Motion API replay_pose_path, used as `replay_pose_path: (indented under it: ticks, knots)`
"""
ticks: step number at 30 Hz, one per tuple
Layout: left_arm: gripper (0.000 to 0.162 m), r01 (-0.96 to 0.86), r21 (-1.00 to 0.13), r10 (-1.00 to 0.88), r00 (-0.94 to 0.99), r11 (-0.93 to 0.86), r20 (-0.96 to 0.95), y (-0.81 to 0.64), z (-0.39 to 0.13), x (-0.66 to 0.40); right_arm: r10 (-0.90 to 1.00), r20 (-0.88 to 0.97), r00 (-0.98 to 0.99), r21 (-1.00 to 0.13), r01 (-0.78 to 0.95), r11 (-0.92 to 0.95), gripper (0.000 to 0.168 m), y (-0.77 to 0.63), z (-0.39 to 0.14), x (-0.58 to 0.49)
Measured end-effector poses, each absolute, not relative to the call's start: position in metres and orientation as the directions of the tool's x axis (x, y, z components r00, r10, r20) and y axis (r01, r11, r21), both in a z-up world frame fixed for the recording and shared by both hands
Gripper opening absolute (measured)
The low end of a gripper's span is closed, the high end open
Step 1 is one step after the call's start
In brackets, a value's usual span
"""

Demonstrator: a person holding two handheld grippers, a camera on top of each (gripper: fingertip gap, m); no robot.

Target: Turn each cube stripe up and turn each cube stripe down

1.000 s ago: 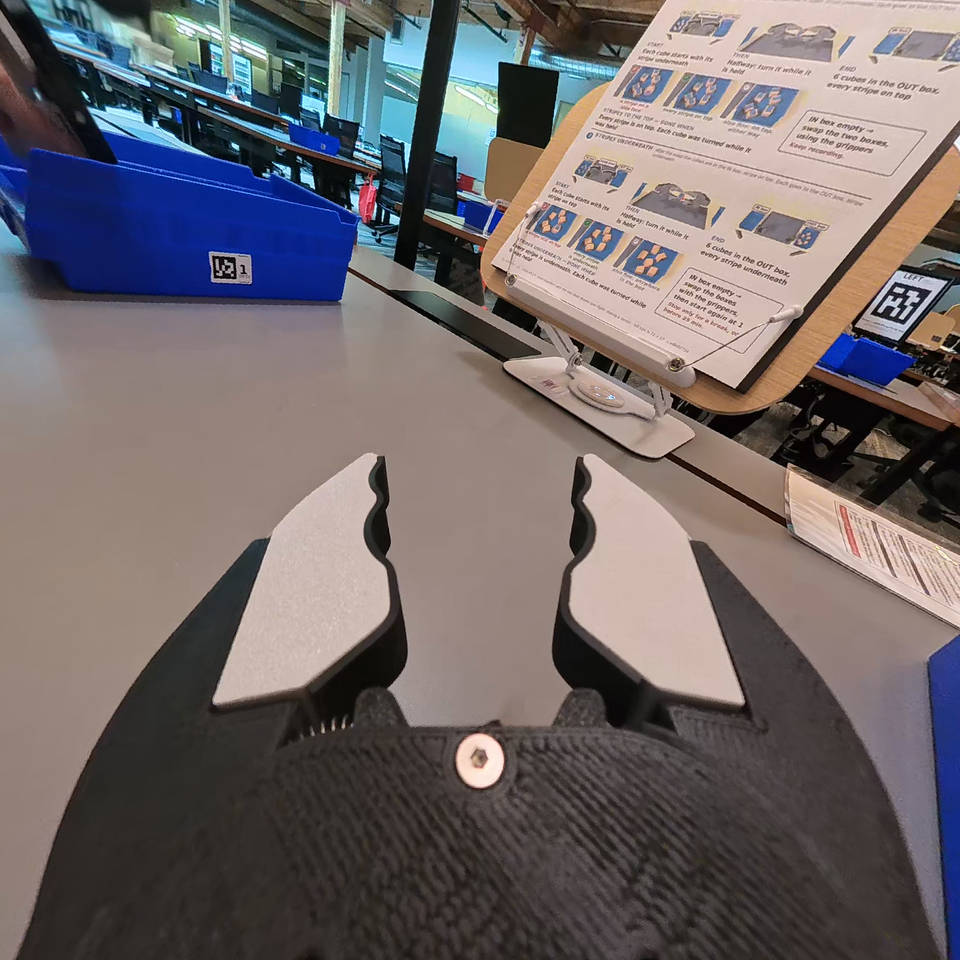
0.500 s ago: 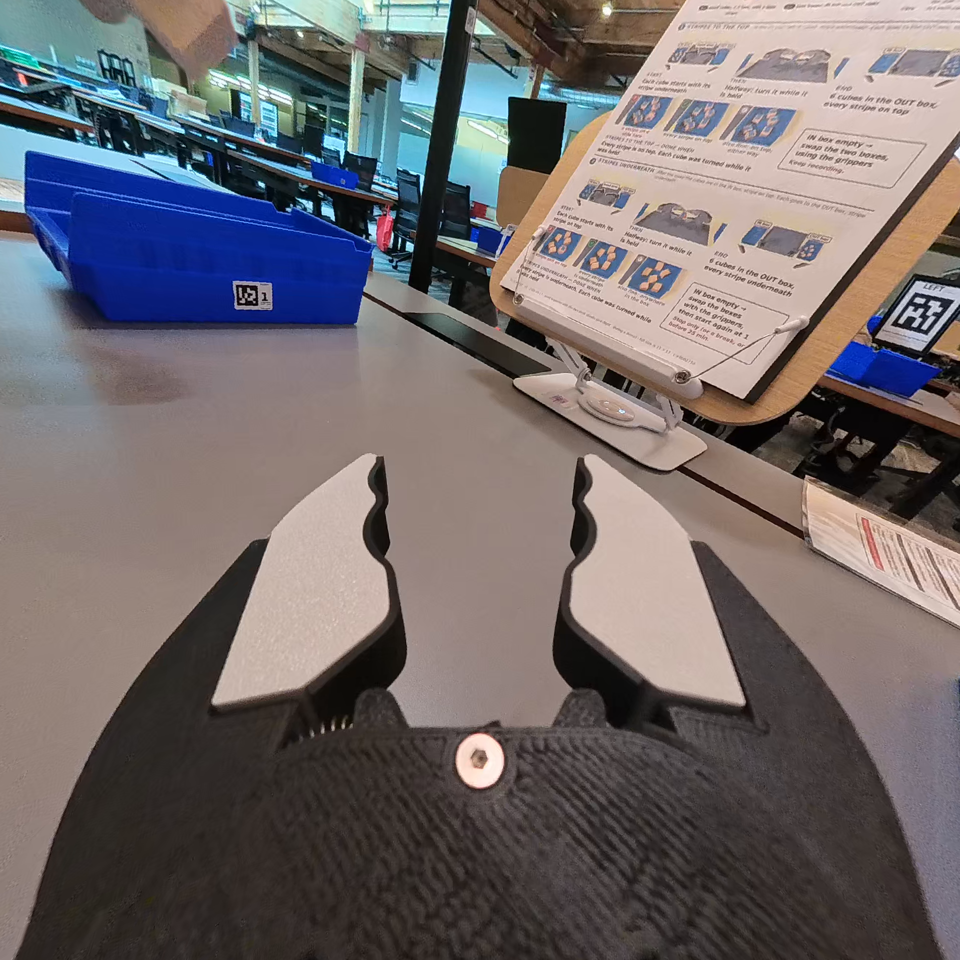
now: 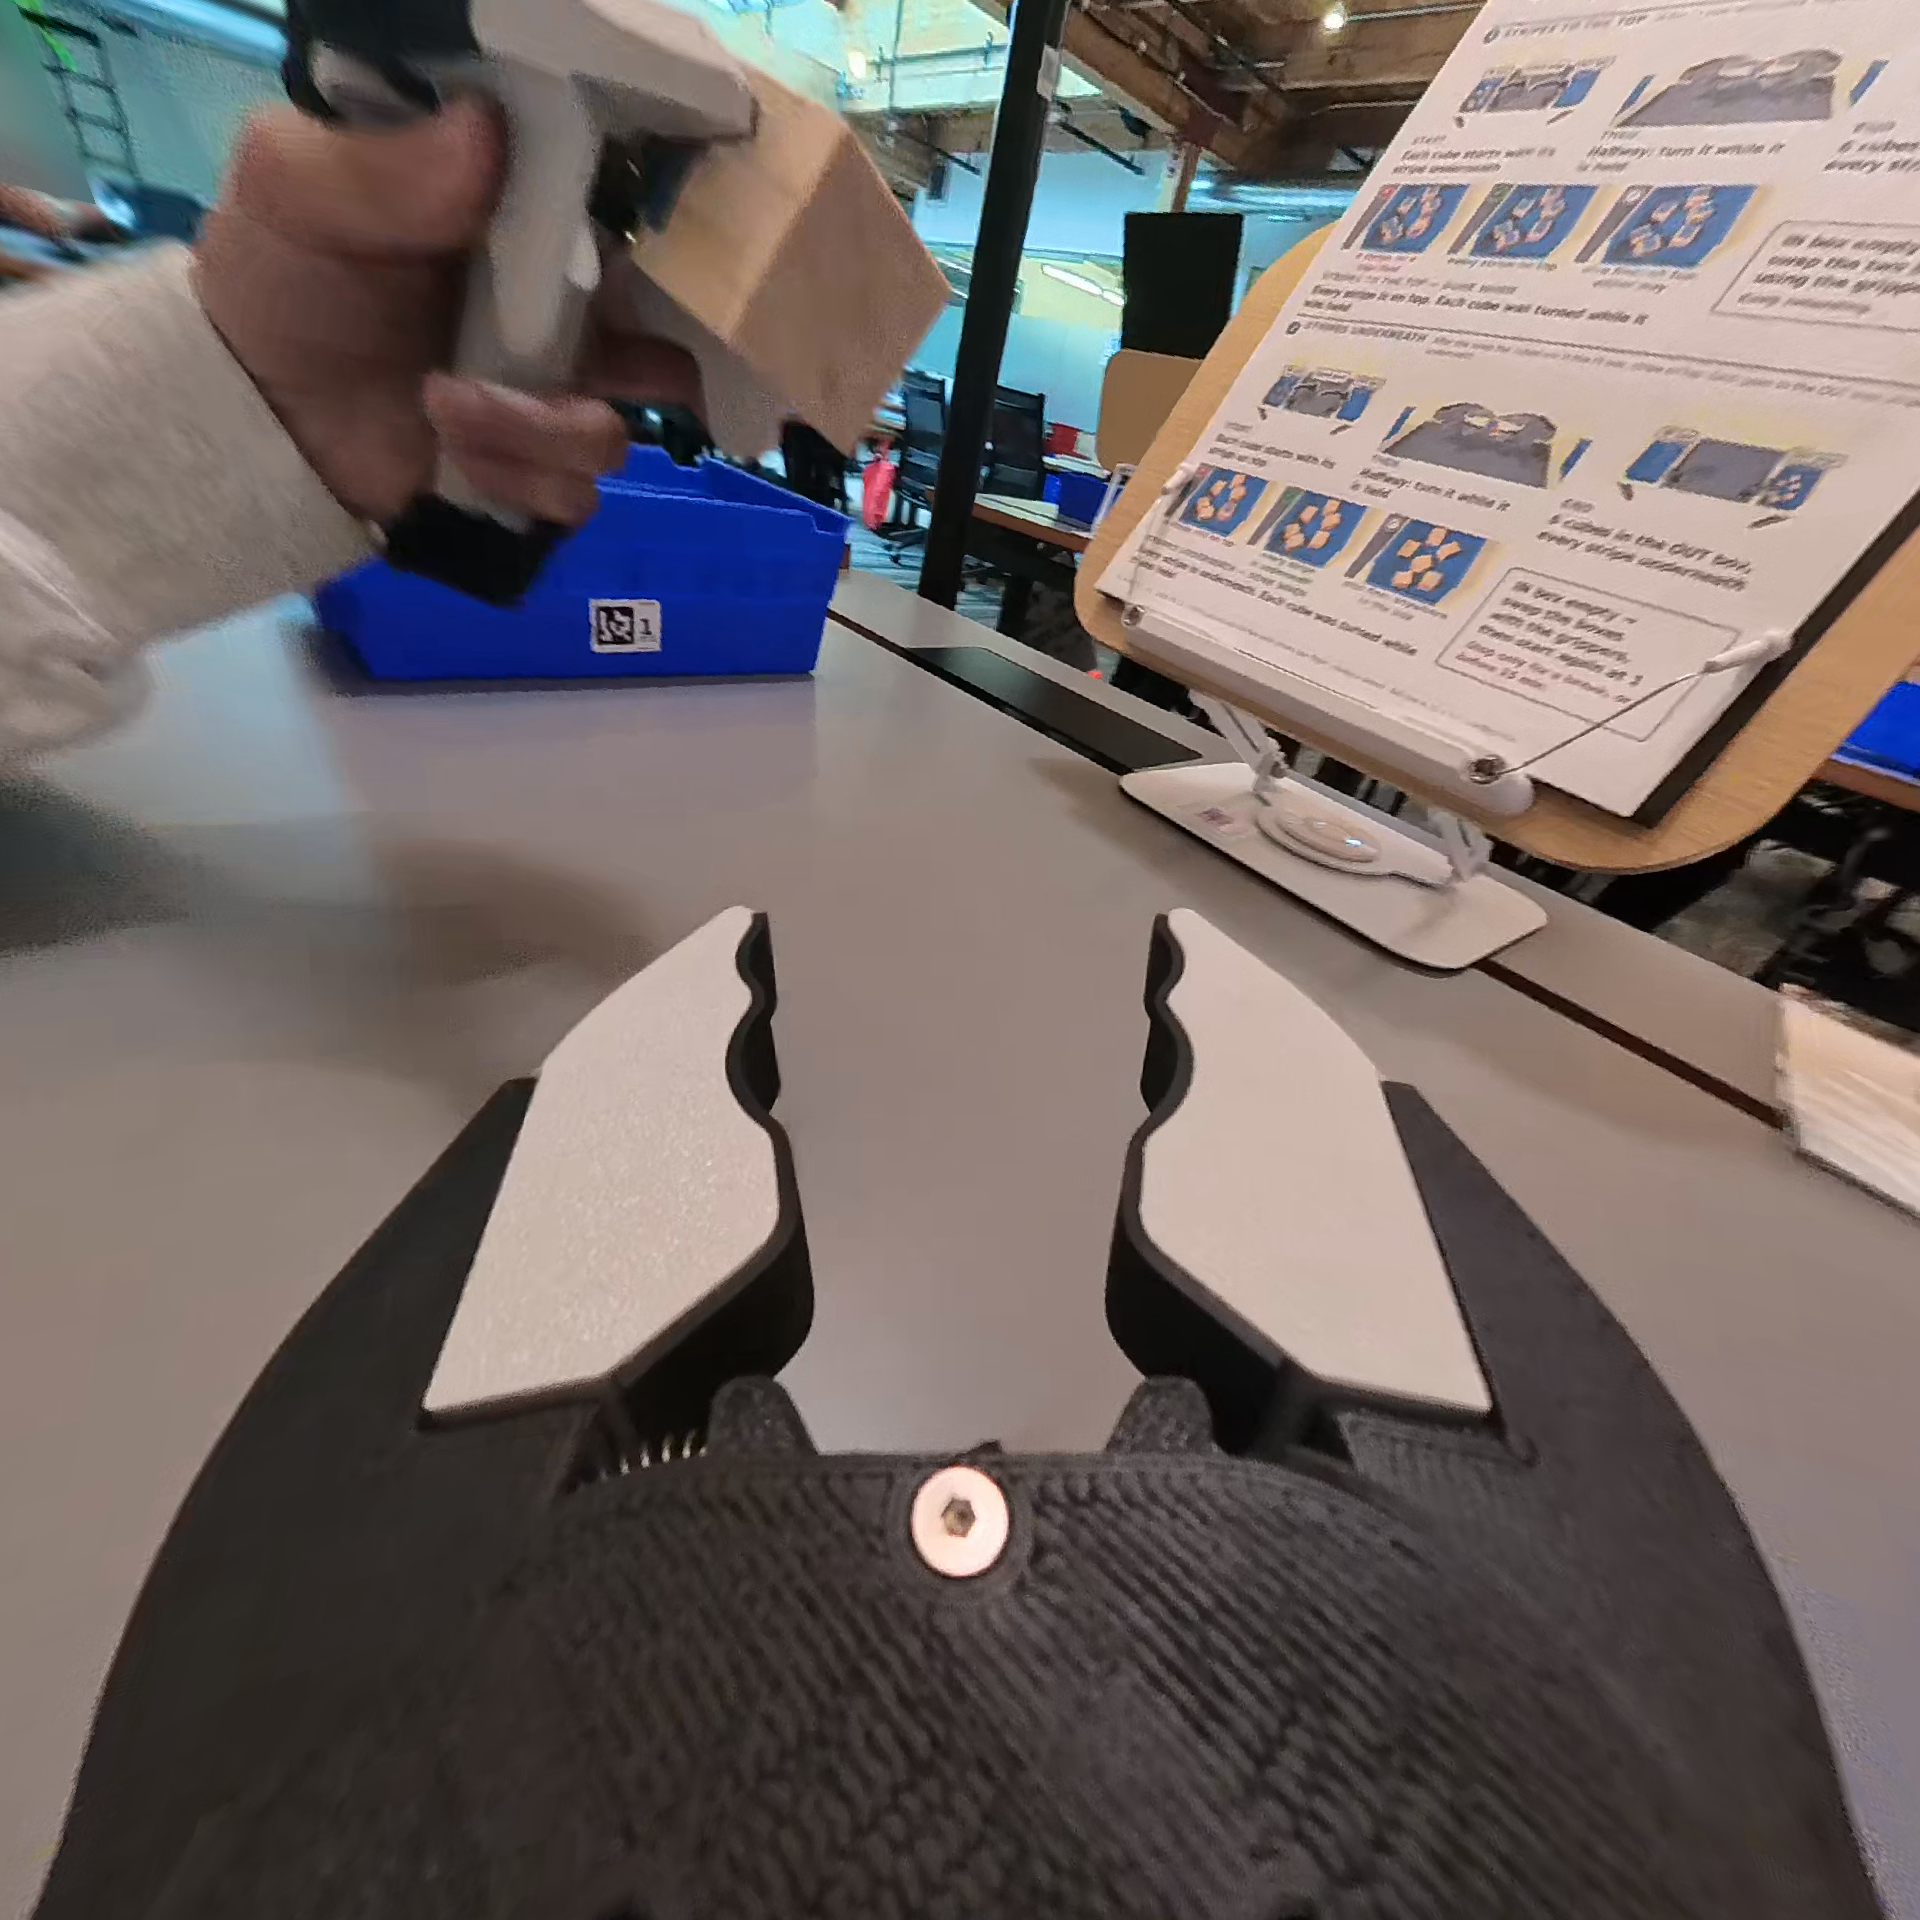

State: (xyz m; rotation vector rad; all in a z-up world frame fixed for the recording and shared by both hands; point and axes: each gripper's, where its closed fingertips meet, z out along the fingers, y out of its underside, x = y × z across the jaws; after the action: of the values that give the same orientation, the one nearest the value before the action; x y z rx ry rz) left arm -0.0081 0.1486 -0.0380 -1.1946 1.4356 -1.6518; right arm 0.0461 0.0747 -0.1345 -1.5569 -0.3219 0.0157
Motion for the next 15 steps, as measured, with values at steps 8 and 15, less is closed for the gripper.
replay_pose_path:
  ticks: [8,15]
  knots:
    - [0.045,0.027,-0.998,-0.871,-0.490,-0.050,0.030,0.114,-0.050,0.004,0.365,-0.186,0.912,-0.979,-0.205,0.015,0.070,0.071,-0.111,0.036]
    - [0.045,0.158,-0.983,-0.837,-0.524,0.089,-0.160,0.087,-0.050,-0.005,0.555,-0.790,0.260,-0.525,-0.754,-0.394,0.074,0.066,-0.057,0.005]
